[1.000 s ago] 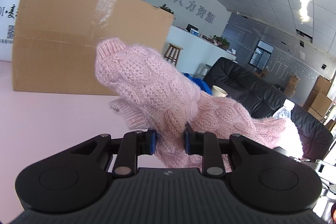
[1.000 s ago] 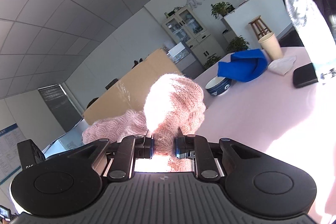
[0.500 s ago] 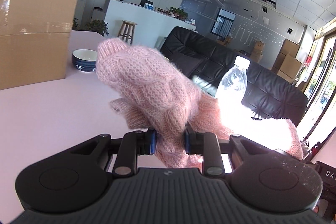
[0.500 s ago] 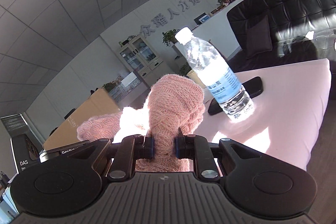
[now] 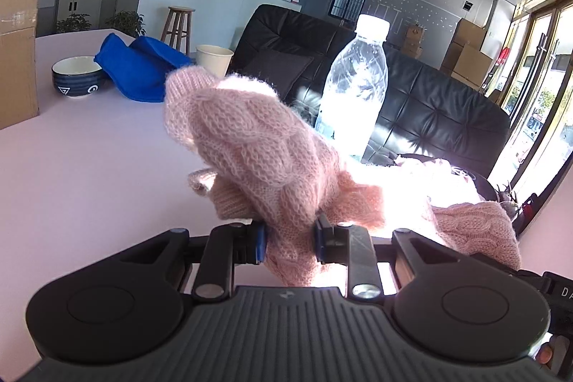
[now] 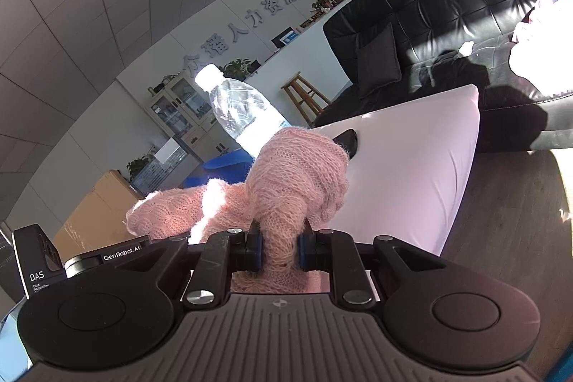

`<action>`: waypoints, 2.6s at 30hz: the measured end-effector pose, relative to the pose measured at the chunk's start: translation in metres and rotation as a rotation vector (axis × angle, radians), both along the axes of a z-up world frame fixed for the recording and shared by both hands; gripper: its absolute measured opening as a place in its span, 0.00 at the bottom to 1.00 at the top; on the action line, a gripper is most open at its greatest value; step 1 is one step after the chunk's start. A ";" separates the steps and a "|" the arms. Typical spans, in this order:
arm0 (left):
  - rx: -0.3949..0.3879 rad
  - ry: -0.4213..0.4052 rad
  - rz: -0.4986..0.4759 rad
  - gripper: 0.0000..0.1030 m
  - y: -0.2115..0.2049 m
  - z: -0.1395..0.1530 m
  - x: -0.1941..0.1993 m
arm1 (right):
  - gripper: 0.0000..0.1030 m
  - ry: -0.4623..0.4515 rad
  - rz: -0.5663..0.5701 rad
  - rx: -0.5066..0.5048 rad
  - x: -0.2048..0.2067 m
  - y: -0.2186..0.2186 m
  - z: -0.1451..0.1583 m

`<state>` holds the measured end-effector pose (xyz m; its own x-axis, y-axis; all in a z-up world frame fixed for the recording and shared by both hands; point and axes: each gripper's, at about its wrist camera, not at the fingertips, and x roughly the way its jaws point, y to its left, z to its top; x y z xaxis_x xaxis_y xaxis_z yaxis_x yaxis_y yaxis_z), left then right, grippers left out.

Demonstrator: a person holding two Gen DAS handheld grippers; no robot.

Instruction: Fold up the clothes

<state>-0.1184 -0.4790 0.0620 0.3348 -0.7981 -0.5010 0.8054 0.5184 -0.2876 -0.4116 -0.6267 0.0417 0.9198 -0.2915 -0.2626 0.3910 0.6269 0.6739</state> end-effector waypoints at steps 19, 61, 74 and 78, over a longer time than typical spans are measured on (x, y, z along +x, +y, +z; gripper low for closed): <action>0.008 0.091 0.075 1.00 0.008 -0.057 0.044 | 0.80 -0.082 -0.127 0.137 -0.012 -0.017 -0.045; 0.119 -0.103 0.987 1.00 0.449 -0.013 0.078 | 1.00 -0.152 0.544 -0.133 0.252 0.250 0.063; 0.239 -0.116 1.127 1.00 0.505 -0.024 0.059 | 1.00 0.130 0.676 -0.422 0.328 0.401 0.051; 0.259 -0.092 1.114 1.00 0.501 -0.035 0.064 | 1.00 0.251 0.670 -0.443 0.351 0.424 0.024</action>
